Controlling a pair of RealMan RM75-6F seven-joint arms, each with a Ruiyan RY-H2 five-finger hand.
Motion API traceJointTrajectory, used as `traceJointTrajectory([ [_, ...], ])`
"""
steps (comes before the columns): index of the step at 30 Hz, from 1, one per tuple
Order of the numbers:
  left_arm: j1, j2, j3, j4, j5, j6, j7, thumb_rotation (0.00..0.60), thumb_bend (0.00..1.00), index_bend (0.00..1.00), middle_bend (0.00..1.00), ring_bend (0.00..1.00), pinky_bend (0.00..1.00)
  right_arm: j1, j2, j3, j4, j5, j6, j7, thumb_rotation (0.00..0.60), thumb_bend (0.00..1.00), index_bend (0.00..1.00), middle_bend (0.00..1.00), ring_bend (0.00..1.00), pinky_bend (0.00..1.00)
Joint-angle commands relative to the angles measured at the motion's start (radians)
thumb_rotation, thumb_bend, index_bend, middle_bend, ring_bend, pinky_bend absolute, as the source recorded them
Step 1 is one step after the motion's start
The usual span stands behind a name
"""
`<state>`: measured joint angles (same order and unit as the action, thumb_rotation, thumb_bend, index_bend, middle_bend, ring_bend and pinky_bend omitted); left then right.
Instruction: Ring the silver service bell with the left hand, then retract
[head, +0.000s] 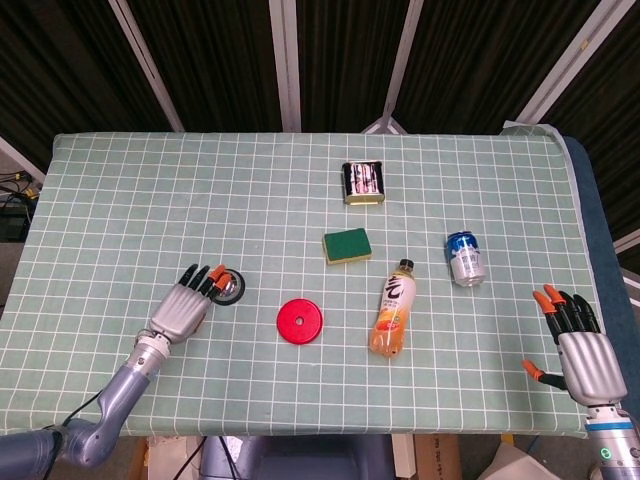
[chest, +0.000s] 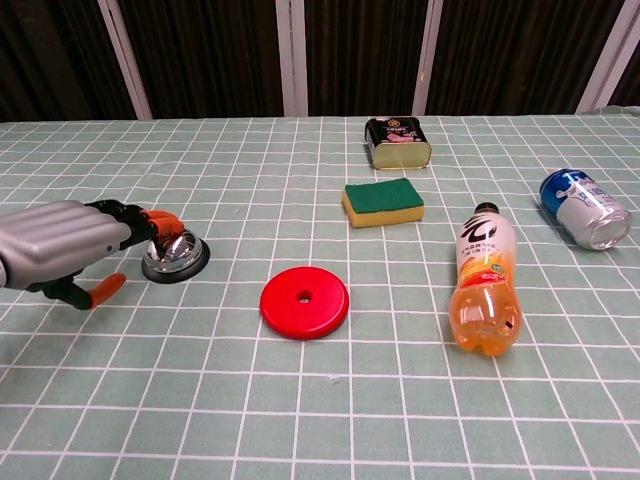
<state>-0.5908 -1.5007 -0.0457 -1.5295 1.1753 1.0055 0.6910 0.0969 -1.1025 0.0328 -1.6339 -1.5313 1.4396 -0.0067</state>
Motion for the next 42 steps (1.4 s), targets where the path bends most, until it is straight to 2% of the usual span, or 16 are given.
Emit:
traceJointTrajectory([
  [1, -0.009, 0.014, -0.02, -0.024, 0.017, 0.023, -0.01, 0.6, 0.76, 0.0, 0.0, 0.0, 0.0, 0.0, 0.0, 0.0, 0.0, 0.0, 0.0, 0.001, 0.6, 0.22, 0.0, 0.0, 0.0, 0.0],
  [6, -0.013, 0.039, -0.063, -0.086, 0.032, 0.069, -0.05, 0.6, 0.72, 0.0, 0.0, 0.0, 0.0, 0.0, 0.001, 0.001, 0.0, 0.001, 0.0, 0.003, 0.6, 0.22, 0.0, 0.0, 0.0, 0.0],
  [8, -0.007, 0.058, -0.073, -0.117, 0.038, 0.092, -0.064, 0.6, 0.65, 0.0, 0.0, 0.0, 0.0, 0.0, 0.002, 0.001, 0.0, 0.002, 0.0, 0.005, 0.6, 0.22, 0.0, 0.0, 0.0, 0.0],
  [10, 0.01, 0.083, -0.072, -0.15, 0.049, 0.127, -0.071, 0.6, 0.52, 0.0, 0.0, 0.0, 0.0, 0.0, 0.003, 0.001, 0.0, 0.002, -0.001, 0.006, 0.6, 0.22, 0.0, 0.0, 0.0, 0.0],
  [13, 0.053, 0.131, -0.048, -0.2, 0.08, 0.189, -0.087, 0.6, 0.37, 0.0, 0.0, 0.0, 0.0, 0.0, 0.004, 0.001, 0.001, 0.002, -0.001, 0.007, 0.6, 0.22, 0.0, 0.0, 0.0, 0.0],
  [15, 0.093, 0.165, -0.023, -0.229, 0.109, 0.238, -0.11, 0.6, 0.3, 0.0, 0.0, 0.0, 0.0, 0.001, 0.003, 0.002, 0.002, 0.0, 0.0, 0.005, 0.6, 0.22, 0.0, 0.0, 0.0, 0.0],
  [16, 0.146, 0.202, 0.006, -0.257, 0.122, 0.294, -0.139, 0.6, 0.28, 0.0, 0.0, 0.0, 0.0, 0.001, 0.002, 0.001, 0.004, -0.002, 0.001, 0.001, 0.6, 0.22, 0.0, 0.0, 0.0, 0.0],
  [19, 0.23, 0.274, 0.07, -0.299, 0.169, 0.37, -0.21, 0.6, 0.22, 0.0, 0.0, 0.0, 0.0, 0.0, -0.001, 0.0, 0.006, -0.005, 0.004, -0.009, 0.6, 0.22, 0.0, 0.0, 0.0, 0.0],
  [24, 0.339, 0.35, 0.144, -0.309, 0.244, 0.474, -0.31, 0.6, 0.18, 0.0, 0.0, 0.0, 0.0, -0.001, -0.005, 0.0, 0.008, -0.006, 0.008, -0.022, 0.6, 0.22, 0.0, 0.0, 0.0, 0.0],
  [29, 0.445, 0.402, 0.215, -0.249, 0.32, 0.57, -0.433, 0.6, 0.18, 0.0, 0.0, 0.0, 0.0, 0.0, -0.008, -0.002, 0.008, -0.008, 0.003, -0.034, 0.6, 0.22, 0.0, 0.0, 0.0, 0.0],
  [36, 0.47, 0.406, 0.197, -0.192, 0.325, 0.566, -0.481, 0.6, 0.18, 0.0, 0.0, 0.0, 0.0, 0.002, -0.009, -0.006, 0.007, -0.013, 0.0, -0.044, 0.6, 0.22, 0.0, 0.0, 0.0, 0.0],
  [42, 0.469, 0.383, 0.172, -0.169, 0.337, 0.547, -0.47, 0.6, 0.18, 0.0, 0.0, 0.0, 0.0, 0.002, -0.005, -0.003, 0.008, -0.008, -0.001, -0.033, 0.6, 0.22, 0.0, 0.0, 0.0, 0.0],
])
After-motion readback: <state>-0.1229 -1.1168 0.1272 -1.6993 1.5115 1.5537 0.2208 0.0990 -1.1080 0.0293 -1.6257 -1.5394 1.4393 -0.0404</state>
